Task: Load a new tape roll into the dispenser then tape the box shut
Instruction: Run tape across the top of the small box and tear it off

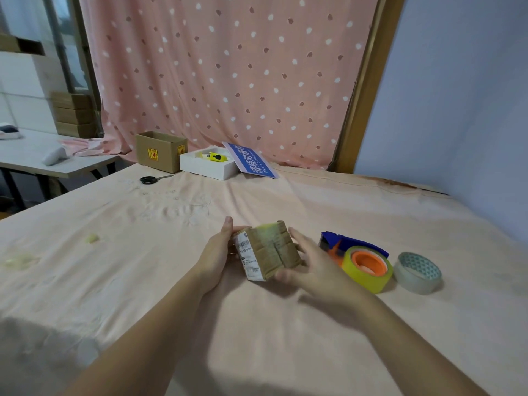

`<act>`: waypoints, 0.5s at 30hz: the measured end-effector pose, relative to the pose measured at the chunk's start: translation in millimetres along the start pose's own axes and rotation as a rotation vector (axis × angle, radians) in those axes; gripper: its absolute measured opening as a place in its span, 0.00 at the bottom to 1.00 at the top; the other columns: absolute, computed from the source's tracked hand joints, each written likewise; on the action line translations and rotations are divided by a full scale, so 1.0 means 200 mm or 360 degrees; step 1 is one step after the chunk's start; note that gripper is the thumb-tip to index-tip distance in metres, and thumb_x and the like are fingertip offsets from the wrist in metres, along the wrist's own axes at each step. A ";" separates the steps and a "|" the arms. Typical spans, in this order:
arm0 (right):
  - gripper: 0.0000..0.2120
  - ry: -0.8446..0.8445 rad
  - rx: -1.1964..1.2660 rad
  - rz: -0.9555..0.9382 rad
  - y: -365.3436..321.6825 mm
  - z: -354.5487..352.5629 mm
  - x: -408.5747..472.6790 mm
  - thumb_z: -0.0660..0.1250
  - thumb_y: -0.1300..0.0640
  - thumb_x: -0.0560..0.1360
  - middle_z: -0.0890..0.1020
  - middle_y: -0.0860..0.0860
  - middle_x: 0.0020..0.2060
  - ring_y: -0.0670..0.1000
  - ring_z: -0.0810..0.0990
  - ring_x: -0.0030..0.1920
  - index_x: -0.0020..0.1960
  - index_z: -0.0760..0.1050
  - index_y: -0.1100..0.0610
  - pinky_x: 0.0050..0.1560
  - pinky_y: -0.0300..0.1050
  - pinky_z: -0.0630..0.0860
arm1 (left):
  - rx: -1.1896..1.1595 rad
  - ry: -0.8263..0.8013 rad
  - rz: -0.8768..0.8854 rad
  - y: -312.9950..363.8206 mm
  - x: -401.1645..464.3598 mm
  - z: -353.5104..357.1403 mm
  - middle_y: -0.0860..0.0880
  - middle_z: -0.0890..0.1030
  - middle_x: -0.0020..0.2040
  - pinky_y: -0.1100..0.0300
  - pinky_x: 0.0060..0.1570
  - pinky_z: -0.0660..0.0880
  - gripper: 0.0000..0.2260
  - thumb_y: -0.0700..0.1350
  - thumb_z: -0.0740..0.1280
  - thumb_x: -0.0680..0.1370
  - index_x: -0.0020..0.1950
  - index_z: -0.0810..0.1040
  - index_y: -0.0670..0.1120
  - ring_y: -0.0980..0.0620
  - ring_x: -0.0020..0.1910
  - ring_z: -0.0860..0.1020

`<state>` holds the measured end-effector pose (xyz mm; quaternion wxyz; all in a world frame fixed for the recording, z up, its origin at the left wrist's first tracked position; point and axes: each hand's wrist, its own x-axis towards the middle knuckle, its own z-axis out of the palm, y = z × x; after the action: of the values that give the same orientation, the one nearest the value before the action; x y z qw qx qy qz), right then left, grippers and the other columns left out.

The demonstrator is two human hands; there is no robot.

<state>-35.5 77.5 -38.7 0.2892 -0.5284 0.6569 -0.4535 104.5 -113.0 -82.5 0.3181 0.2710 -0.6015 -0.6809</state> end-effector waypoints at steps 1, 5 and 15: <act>0.35 -0.0059 0.0034 -0.0016 0.01 0.03 0.02 0.80 0.48 0.70 0.79 0.38 0.66 0.42 0.78 0.66 0.69 0.66 0.28 0.66 0.44 0.75 | -0.0005 -0.0020 -0.0011 0.00 0.00 -0.01 0.39 0.86 0.55 0.37 0.66 0.74 0.32 0.66 0.50 0.82 0.61 0.84 0.45 0.39 0.58 0.83; 0.44 0.0170 0.0052 -0.0068 0.08 0.12 0.09 0.83 0.48 0.67 0.80 0.39 0.65 0.41 0.78 0.66 0.76 0.62 0.39 0.70 0.48 0.73 | -0.0057 -0.0014 -0.0030 0.01 0.00 -0.01 0.42 0.86 0.56 0.39 0.65 0.75 0.32 0.69 0.51 0.80 0.63 0.82 0.47 0.41 0.60 0.83; 0.49 0.0662 -0.0386 -0.0153 0.14 0.33 0.16 0.81 0.40 0.61 0.70 0.40 0.64 0.45 0.72 0.66 0.75 0.59 0.40 0.64 0.46 0.73 | -0.0036 -0.0133 0.0080 0.01 -0.02 0.00 0.48 0.76 0.68 0.56 0.51 0.80 0.39 0.73 0.63 0.67 0.74 0.66 0.56 0.48 0.61 0.80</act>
<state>1.6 28.9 -88.4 0.0603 -0.4852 0.7262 -0.4834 106.8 -109.7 -80.0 0.3127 0.2237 -0.6131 -0.6902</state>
